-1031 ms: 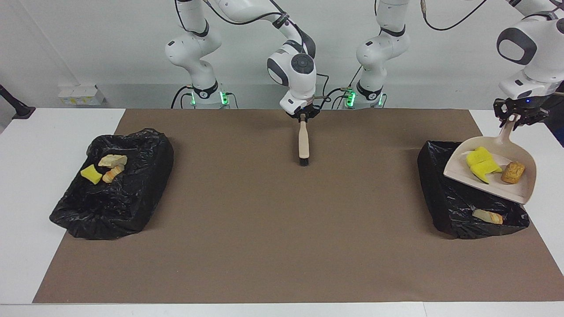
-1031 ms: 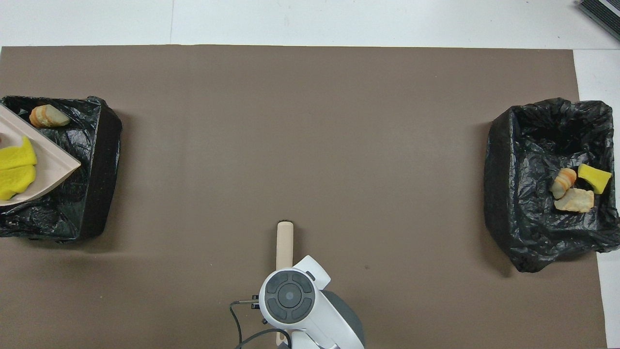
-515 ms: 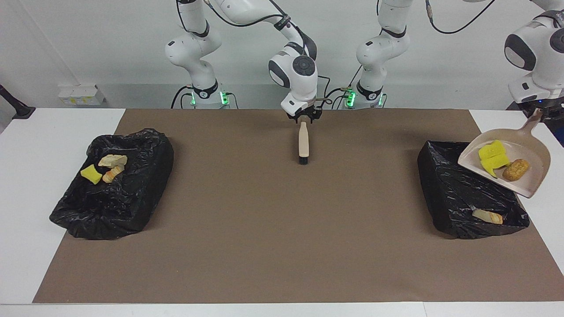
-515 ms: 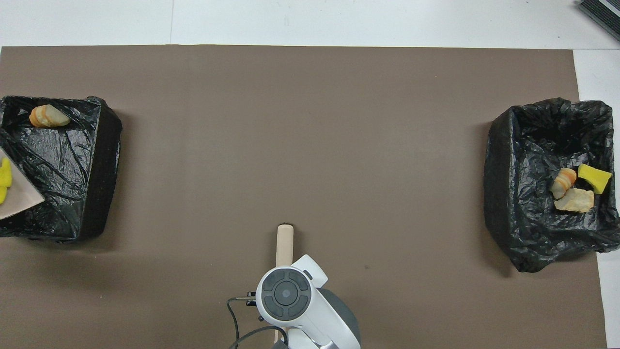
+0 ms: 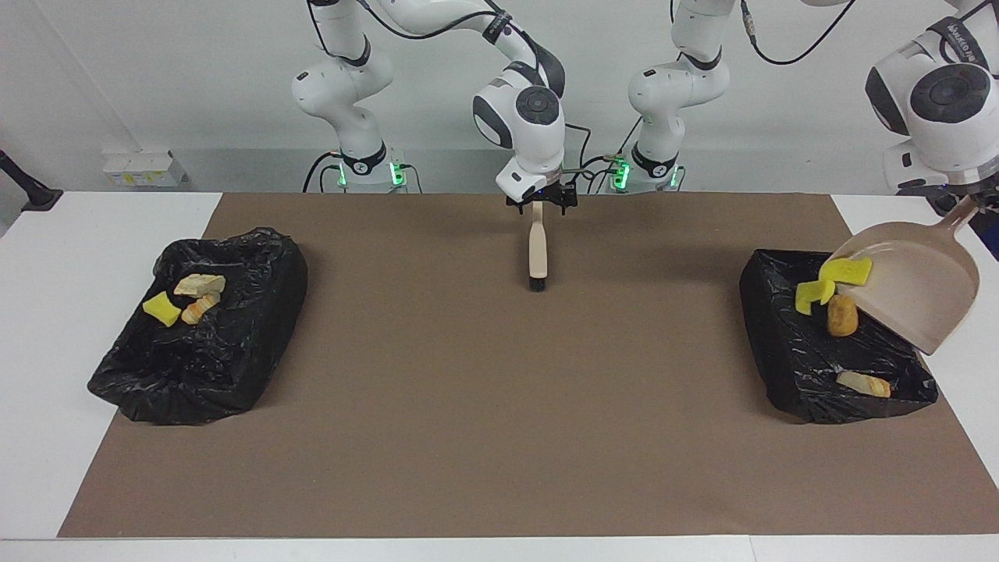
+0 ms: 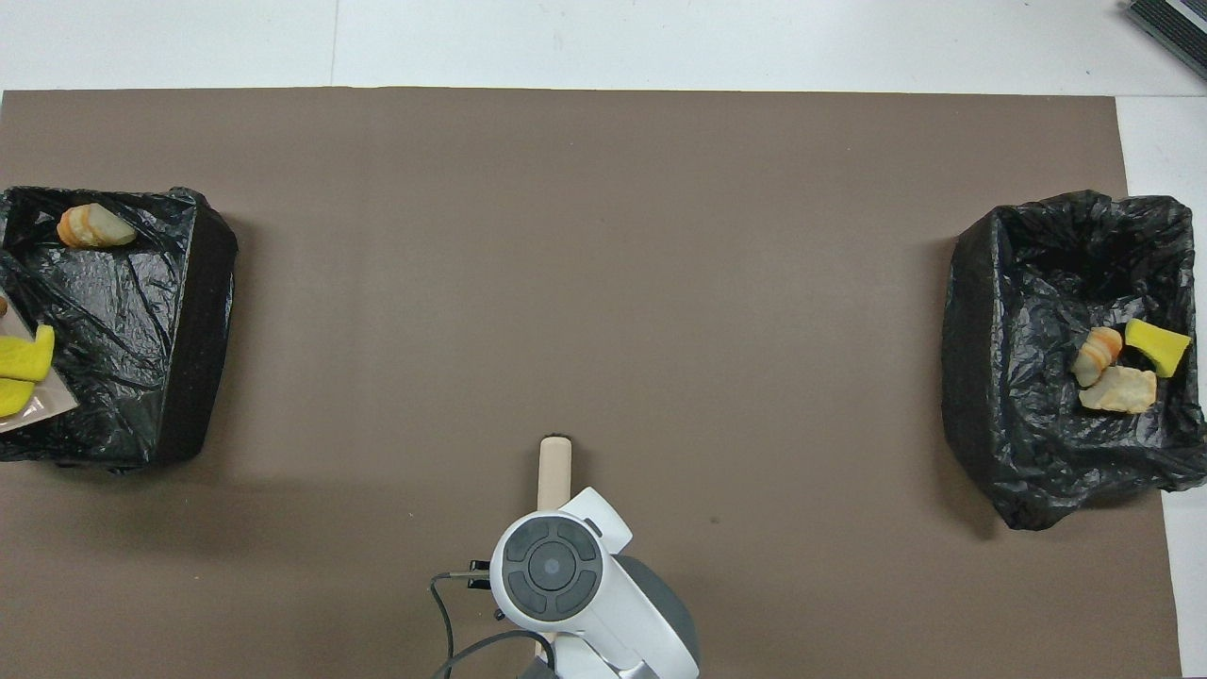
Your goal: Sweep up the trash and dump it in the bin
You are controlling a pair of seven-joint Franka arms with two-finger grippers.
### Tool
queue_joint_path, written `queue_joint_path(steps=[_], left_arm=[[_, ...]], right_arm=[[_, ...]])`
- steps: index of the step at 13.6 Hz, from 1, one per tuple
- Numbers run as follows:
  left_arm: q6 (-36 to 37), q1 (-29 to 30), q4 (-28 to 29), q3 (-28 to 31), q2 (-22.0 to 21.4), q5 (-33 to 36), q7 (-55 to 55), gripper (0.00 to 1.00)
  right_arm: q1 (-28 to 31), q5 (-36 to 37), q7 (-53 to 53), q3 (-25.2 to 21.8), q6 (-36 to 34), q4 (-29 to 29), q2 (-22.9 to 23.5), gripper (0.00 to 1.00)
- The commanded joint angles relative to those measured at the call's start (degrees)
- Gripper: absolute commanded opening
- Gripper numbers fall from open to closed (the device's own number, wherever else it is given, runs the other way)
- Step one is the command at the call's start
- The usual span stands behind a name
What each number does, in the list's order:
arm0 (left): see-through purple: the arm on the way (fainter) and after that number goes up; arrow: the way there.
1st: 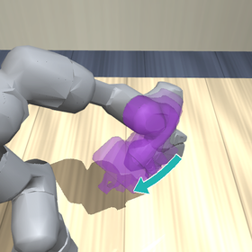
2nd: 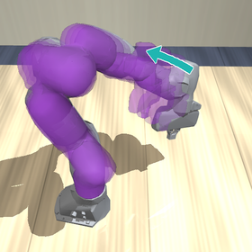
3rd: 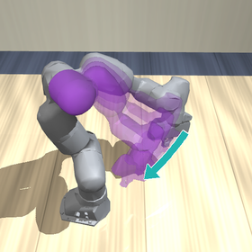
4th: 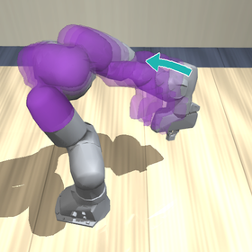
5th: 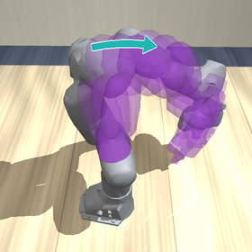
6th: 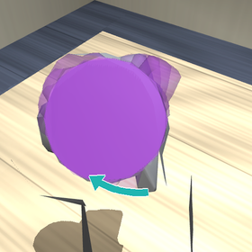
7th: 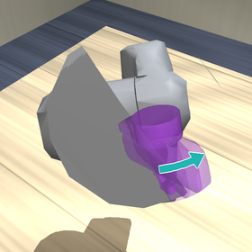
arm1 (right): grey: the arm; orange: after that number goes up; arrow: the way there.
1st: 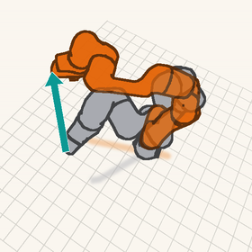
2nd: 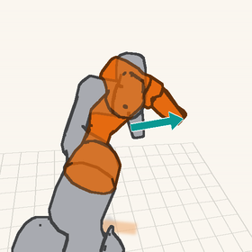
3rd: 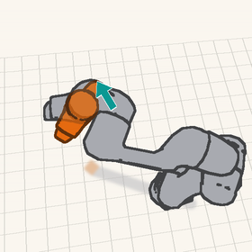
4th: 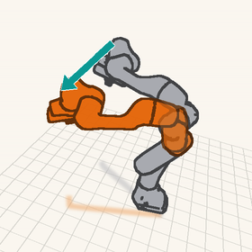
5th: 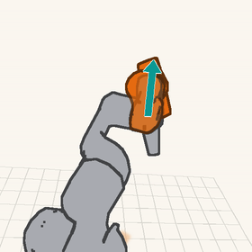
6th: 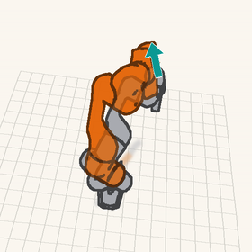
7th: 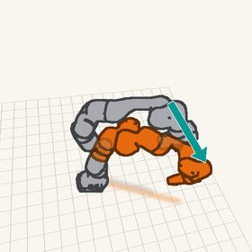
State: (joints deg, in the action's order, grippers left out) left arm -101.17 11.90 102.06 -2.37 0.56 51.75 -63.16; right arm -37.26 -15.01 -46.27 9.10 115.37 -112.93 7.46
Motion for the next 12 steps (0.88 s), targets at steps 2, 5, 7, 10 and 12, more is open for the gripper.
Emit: queue_joint_path(steps=[2,5,7,10,12], left_arm=[[3.6,-1.61,-2.74,0.7,1.55,6.06,-1.43,0.0],[6.41,-3.72,-7.64,0.7,2.42,8.19,-6.0,0.0],[6.6,-5.91,-11.25,0.7,4.62,8.28,-6.27,0.0],[6.33,-6.71,-12.67,0.18,5.25,3.82,-5.32,0.0],[6.59,-6.8,-12.76,0.35,4.55,-9.85,-3.38,0.0]], right_arm=[[9.81,0.25,9.58,0.22,-10.22,5.42,-3.33,1.0],[16.06,4.55,16.46,0.3,-14.29,9.74,-3.24,1.0],[20.98,4.56,17.87,0.3,-14.73,12.02,-3.33,1.0],[25.29,4.73,20.94,0.13,-15.08,13.17,-4.03,1.0],[28.46,4.73,27.77,0.04,-15.08,13.44,-4.03,1.0]])
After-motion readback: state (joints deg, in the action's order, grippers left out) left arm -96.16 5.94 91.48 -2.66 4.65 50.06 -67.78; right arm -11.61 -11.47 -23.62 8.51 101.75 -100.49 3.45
